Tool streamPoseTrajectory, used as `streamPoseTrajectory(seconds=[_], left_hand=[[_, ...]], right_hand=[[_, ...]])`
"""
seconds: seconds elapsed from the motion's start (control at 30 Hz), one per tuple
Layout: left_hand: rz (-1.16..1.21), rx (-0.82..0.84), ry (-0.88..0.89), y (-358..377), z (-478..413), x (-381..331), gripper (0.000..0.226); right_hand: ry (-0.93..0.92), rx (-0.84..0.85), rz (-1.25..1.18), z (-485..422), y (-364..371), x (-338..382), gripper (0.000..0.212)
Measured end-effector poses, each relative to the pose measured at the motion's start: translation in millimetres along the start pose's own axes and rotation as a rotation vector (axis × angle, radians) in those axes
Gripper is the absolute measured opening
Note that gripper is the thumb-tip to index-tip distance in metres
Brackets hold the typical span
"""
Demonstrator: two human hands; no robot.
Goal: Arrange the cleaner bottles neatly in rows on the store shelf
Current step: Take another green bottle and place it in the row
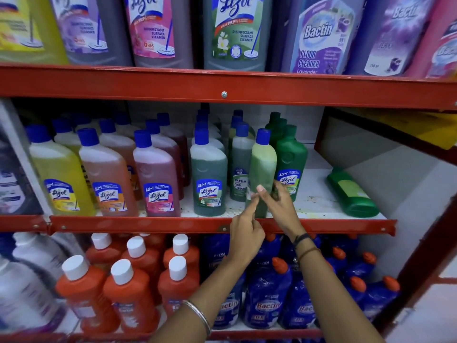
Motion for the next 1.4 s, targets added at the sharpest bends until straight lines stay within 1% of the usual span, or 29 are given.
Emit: streamPoseTrajectory(seconds=[0.1, 0.13, 0.2, 0.23, 0.27, 0.3, 0.37, 0.43, 0.57, 0.8, 0.9, 0.97, 1.0, 1.07, 1.1, 1.13, 1.2, 1.27, 1.33, 1.4], left_hand=[[0.056, 0.066, 0.057, 5.4, 4.8, -12.5, 0.065], [0.075, 0.039, 0.092, 3.0, 5.1, -16.9, 0.062], [0.083, -0.111, 0.115, -9.8, 1.9, -18.2, 0.058], [0.075, -0.184, 0.082, -15.8, -2.4, -13.4, 0.058], [0.058, -0.211, 0.024, -19.0, -8.0, -7.4, 0.060], [0.036, -0.183, -0.056, -18.7, -14.6, -1.5, 0.064], [-0.024, -0.068, -0.185, -11.5, -25.1, 10.4, 0.070], [-0.068, 0.010, -0.210, -6.8, -30.0, 15.7, 0.073], [-0.072, 0.043, -0.249, -6.8, -27.9, 20.0, 0.079], [-0.056, 0.066, -0.239, -7.8, -31.7, 23.0, 0.085], [-0.074, 0.072, -0.218, -5.5, -29.7, 19.2, 0.081], [-0.084, 0.004, -0.187, -4.7, -23.4, 12.4, 0.077], [-0.099, -0.062, -0.143, -3.8, -18.2, 4.7, 0.073], [-0.173, -0.223, 0.031, -3.0, -6.9, -19.9, 0.059], [-0.199, -0.280, 0.121, 0.4, -3.4, -33.4, 0.051], [-0.194, -0.296, 0.194, 7.8, -3.9, -45.2, 0.044], [-0.122, -0.207, 0.269, 33.6, -15.0, -64.3, 0.032], [-0.042, -0.053, 0.269, 73.5, -35.4, -78.2, 0.026], [0.003, 0.069, 0.206, 120.2, -60.7, -86.4, 0.024], [0.035, 0.174, 0.037, 162.9, -88.1, -82.4, 0.027]], right_hand=[[0.018, -0.024, -0.109, -4.1, -3.3, -8.0, 0.036], [0.020, -0.025, -0.142, -3.9, -4.3, -8.6, 0.038], [0.035, -0.017, -0.152, -2.1, -3.3, -9.2, 0.040], [0.038, -0.022, -0.142, -0.2, -2.9, -9.0, 0.037], [0.033, -0.053, -0.102, 2.1, -4.1, -9.9, 0.033], [0.024, -0.098, -0.043, 5.4, -6.5, -10.8, 0.031], [0.028, -0.225, 0.051, 17.6, -13.6, -13.0, 0.033], [0.017, -0.297, 0.118, 26.6, -15.3, -12.2, 0.033], [0.047, -0.254, 0.176, 18.9, -9.5, -8.4, 0.035], [0.019, -0.132, 0.200, -3.8, 2.8, -9.8, 0.034], [0.015, -0.098, 0.204, -5.1, 2.4, -10.7, 0.035], [-0.002, -0.073, 0.199, -1.9, -2.1, -9.4, 0.038], [-0.014, -0.078, 0.193, 1.3, -9.7, -8.1, 0.038], [-0.051, -0.134, 0.194, 9.1, -35.0, -1.9, 0.034], [-0.070, -0.173, 0.193, 12.8, -51.9, 0.7, 0.029], [-0.079, -0.215, 0.190, 15.6, -71.1, 2.0, 0.025], [-0.080, -0.309, 0.229, 19.8, -111.9, 2.6, 0.021], [-0.045, -0.414, 0.323, 21.9, -155.8, -1.9, 0.020], [0.045, -0.482, 0.421, 17.8, -198.6, -17.1, 0.023], [0.201, -0.452, 0.511, 6.6, -229.2, -41.5, 0.034]])
Point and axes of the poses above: each hand's wrist, its own z-axis away from the middle knuckle, its own y-axis out of the palm, x = y × z, the point moved 8 cm from there along -z, towards the middle knuckle, and after that the axes turned 7 degrees about x, right-handed, at the moved point
